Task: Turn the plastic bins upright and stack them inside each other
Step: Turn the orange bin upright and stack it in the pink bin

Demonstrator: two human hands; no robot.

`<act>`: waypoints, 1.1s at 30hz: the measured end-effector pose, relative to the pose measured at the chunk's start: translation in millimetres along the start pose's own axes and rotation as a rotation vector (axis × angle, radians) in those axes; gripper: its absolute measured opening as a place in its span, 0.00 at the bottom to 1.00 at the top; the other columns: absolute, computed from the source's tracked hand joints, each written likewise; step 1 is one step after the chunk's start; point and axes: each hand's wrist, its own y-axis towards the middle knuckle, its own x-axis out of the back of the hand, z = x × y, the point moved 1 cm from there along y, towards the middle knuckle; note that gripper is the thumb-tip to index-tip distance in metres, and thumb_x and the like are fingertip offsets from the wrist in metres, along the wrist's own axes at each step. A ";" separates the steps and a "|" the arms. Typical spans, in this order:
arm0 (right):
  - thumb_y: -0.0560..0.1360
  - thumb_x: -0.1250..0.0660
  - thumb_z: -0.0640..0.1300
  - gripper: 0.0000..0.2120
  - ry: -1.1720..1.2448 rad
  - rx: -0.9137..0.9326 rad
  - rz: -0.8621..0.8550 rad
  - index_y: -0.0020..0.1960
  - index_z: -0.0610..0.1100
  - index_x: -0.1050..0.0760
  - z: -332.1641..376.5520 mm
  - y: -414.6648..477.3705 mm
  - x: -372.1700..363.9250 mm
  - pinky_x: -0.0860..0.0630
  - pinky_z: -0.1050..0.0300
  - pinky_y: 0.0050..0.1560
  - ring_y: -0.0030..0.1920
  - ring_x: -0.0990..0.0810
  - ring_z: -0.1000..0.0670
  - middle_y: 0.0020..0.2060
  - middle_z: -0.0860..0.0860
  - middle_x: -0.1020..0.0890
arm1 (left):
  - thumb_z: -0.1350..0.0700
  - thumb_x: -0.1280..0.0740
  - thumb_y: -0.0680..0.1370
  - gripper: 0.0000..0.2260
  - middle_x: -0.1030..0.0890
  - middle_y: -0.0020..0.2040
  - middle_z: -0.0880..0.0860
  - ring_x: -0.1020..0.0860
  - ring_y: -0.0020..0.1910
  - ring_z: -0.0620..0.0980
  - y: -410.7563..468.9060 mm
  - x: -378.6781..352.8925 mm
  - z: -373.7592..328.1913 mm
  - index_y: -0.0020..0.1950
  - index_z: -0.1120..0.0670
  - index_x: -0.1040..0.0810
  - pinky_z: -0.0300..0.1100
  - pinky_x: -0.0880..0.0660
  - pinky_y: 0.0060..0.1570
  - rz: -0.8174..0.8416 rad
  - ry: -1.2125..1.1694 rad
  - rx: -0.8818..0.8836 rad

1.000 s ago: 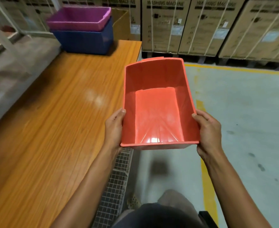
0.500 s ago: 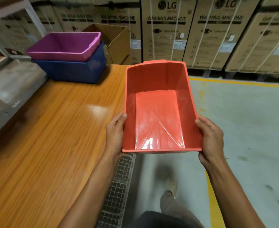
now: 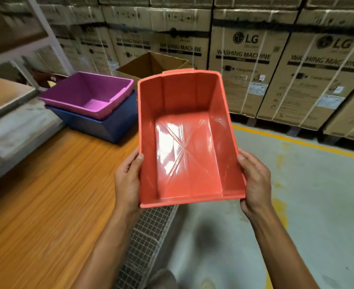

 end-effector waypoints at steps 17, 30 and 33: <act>0.79 0.38 0.37 0.14 0.055 0.036 0.579 0.62 0.36 0.21 30.1 186.1 -225.3 0.19 0.60 0.45 0.47 0.14 0.50 0.50 0.44 0.13 | 0.62 0.38 0.82 0.13 0.15 0.58 0.56 0.17 0.52 0.49 158.2 9.1 -93.1 0.63 0.59 0.20 0.42 0.20 0.53 -0.389 -0.142 -0.362; 0.79 0.38 0.36 0.11 0.045 0.008 0.831 0.56 0.38 0.19 28.9 271.6 -358.8 0.20 0.64 0.41 0.42 0.14 0.56 0.41 0.52 0.12 | 0.58 0.39 0.83 0.13 0.16 0.58 0.61 0.17 0.52 0.54 247.1 20.2 -128.8 0.64 0.57 0.20 0.48 0.19 0.54 -0.567 -0.157 -0.417; 0.78 0.37 0.35 0.11 0.011 -0.077 0.903 0.56 0.35 0.19 20.8 296.3 -390.8 0.19 0.63 0.38 0.37 0.16 0.55 0.38 0.49 0.13 | 0.58 0.39 0.82 0.13 0.16 0.57 0.61 0.17 0.51 0.55 262.7 13.4 -132.7 0.63 0.57 0.19 0.51 0.20 0.55 -0.596 -0.200 -0.403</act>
